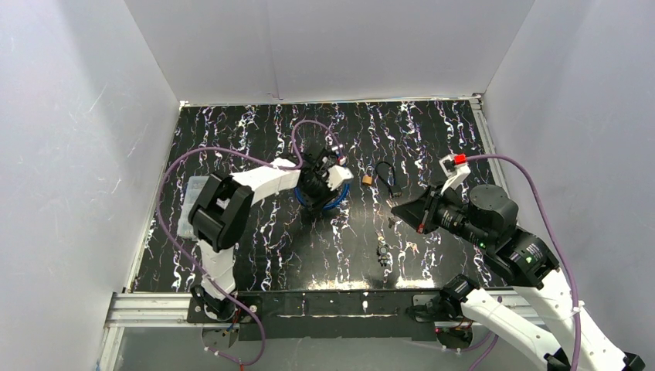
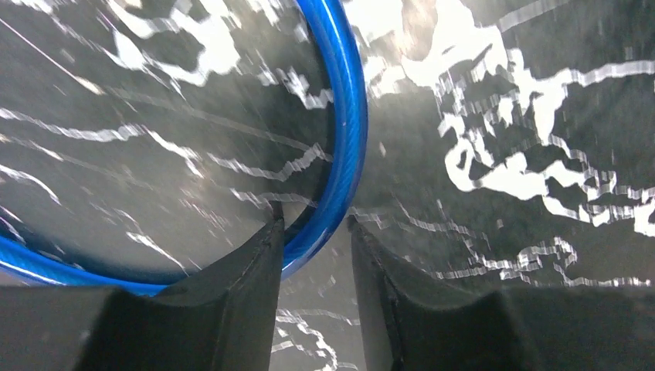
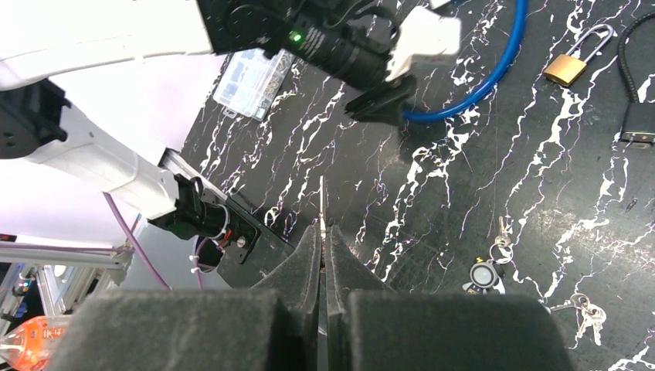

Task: Unlock with the key

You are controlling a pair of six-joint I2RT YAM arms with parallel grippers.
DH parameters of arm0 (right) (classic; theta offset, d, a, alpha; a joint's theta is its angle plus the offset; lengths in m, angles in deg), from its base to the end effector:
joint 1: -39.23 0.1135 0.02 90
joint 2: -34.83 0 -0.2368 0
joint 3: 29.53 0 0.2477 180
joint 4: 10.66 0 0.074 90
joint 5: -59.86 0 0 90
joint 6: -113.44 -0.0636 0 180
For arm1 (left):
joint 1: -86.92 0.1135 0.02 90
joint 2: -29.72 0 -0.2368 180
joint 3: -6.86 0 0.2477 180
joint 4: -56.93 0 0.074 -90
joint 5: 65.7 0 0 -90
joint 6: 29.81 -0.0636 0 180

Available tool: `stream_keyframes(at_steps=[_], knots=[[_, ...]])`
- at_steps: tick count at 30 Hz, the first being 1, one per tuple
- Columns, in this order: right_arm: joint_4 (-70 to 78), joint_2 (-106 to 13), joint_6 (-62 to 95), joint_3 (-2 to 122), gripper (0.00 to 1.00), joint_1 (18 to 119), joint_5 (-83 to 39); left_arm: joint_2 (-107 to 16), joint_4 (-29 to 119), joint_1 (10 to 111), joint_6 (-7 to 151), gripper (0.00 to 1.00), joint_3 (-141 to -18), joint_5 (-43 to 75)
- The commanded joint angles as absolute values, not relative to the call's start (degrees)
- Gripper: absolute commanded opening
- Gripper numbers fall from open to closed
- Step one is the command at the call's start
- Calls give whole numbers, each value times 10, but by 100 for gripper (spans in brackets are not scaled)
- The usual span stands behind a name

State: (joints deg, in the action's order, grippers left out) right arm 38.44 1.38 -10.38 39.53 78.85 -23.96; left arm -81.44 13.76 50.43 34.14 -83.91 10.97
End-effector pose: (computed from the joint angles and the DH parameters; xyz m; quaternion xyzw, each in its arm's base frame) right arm 0.1168 0.1055 0.3562 -0.0730 0.7814 0.4036 0.4703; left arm 0.3114 -0.2486 0.1264 0.5246 0.8127 -0.1332 0.2159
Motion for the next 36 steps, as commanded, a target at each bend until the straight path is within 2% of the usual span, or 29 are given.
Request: stream_keyframes(at_steps=[1, 6, 9, 14, 18, 22, 27, 30, 36], knots=[[368, 11, -95, 420, 1, 785, -235, -721, 95, 503, 309, 35, -760, 113], [355, 6, -94, 413, 1, 785, -225, -625, 48, 498, 278, 37, -690, 89], [346, 4, -97, 406, 1, 785, -220, -571, 3, 484, 260, 42, -651, 83], [337, 3, -100, 398, 1, 784, -213, -483, -41, 477, 254, 64, -618, 80], [337, -1, -99, 400, 1, 784, -215, -464, -53, 481, 275, 87, -668, 89], [335, -9, -97, 408, 1, 784, -219, -521, -48, 508, 329, 98, -794, 82], [336, -14, -96, 416, 1, 784, -228, -660, -49, 559, 391, 98, -947, 75], [341, -14, -93, 422, 1, 783, -232, -720, 5, 593, 405, 98, -980, 35], [353, -14, -88, 429, 1, 782, -234, -842, 17, 600, 376, 98, -1074, 67]])
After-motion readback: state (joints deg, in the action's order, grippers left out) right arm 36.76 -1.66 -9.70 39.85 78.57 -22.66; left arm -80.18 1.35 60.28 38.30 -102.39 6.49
